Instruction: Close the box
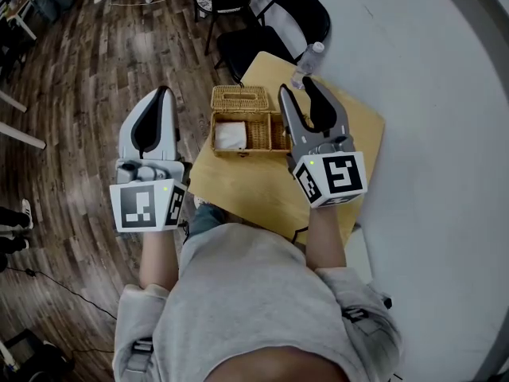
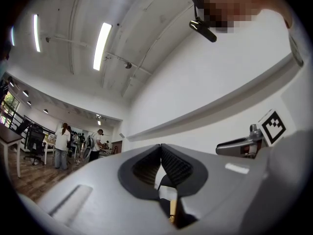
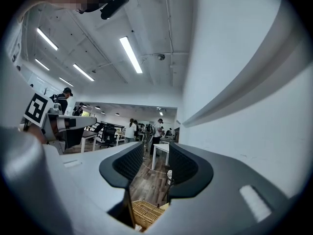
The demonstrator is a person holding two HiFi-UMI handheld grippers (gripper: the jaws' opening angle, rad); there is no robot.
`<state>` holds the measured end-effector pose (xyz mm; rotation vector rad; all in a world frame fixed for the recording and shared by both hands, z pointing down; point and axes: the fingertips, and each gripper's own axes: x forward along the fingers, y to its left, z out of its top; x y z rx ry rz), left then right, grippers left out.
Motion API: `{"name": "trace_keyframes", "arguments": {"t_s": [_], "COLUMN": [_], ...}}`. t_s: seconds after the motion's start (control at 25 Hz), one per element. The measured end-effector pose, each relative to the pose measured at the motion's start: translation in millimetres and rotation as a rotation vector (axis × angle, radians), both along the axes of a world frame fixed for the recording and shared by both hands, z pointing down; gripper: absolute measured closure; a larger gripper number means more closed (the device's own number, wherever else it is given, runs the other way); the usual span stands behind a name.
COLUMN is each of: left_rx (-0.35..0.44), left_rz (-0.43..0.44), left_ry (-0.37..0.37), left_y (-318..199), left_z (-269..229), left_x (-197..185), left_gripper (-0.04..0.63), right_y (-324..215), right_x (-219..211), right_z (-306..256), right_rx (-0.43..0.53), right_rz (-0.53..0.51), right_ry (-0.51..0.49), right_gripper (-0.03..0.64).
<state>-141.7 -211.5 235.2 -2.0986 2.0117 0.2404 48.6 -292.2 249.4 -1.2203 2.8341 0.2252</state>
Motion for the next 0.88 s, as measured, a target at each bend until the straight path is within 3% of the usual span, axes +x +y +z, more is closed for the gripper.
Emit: {"name": "trace_keyframes", "arguments": {"t_s": [0.48, 0.88], "left_rx": [-0.035, -0.101], "left_rz": [0.135, 0.242], "left_ry": [0.024, 0.062], "left_y": [-87.3, -141.9], "left_z": [13.9, 45.6], "left_x": [-40.8, -56.7], "left_gripper": [0.537, 0.537], "right_y": [-68.0, -106.3], "right_x": [-45.7, -65.0], "right_z": [26.9, 89.4], "right_rx": [-0.138, -0.342], "right_rz": [0.098, 0.172], "right_ry": [0.069, 0.148], "right_gripper": [0.454, 0.454]}}
